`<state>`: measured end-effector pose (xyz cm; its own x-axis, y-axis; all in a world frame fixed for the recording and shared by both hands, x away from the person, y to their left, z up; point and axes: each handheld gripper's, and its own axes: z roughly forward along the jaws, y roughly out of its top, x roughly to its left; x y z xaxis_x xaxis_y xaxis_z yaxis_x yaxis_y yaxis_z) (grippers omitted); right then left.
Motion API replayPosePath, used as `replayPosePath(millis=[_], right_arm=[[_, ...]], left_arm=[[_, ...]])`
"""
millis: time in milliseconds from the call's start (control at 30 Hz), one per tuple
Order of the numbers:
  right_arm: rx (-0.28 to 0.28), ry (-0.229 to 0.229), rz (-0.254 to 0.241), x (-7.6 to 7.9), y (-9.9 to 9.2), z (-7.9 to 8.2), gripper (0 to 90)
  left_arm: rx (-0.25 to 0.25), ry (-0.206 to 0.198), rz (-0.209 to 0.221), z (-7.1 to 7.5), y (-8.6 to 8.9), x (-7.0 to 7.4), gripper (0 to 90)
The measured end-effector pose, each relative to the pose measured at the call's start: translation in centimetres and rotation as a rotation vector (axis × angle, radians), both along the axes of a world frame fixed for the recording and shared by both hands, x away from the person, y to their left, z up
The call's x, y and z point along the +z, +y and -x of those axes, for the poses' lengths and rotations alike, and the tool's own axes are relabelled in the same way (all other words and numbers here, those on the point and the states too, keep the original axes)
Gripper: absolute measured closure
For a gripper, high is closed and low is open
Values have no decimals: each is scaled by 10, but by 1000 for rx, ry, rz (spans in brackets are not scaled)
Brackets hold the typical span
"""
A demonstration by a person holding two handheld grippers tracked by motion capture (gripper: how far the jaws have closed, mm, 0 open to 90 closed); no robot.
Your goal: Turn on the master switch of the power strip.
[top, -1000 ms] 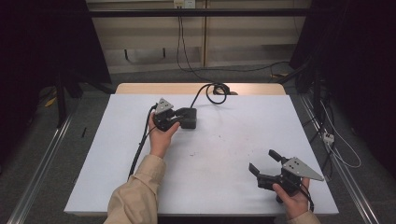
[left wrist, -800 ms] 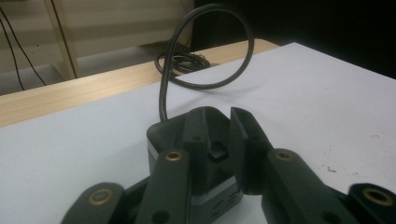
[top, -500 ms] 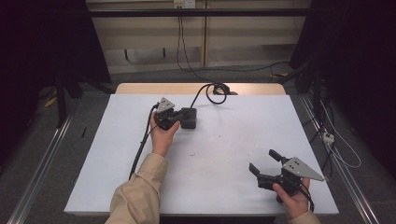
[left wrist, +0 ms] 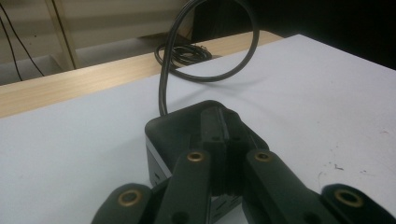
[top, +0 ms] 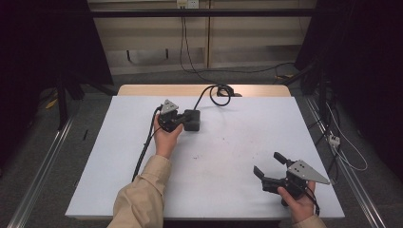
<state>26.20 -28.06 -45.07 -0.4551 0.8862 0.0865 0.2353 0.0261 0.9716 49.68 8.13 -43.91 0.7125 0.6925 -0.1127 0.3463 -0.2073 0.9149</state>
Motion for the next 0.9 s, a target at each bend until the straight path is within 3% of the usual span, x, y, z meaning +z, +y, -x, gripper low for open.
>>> replayPosePath(millis=[667,833,900], right_arm=[[-3,4,-4,0,0,0,68],[-4,6,-4,0,0,0,67],[-5,6,-5,0,0,0,67]], left_arm=[[-16,22,-2,-3,2,-2,900],[-23,5,-42,-2,0,0,900],[-19,29,-16,-3,1,0,900]])
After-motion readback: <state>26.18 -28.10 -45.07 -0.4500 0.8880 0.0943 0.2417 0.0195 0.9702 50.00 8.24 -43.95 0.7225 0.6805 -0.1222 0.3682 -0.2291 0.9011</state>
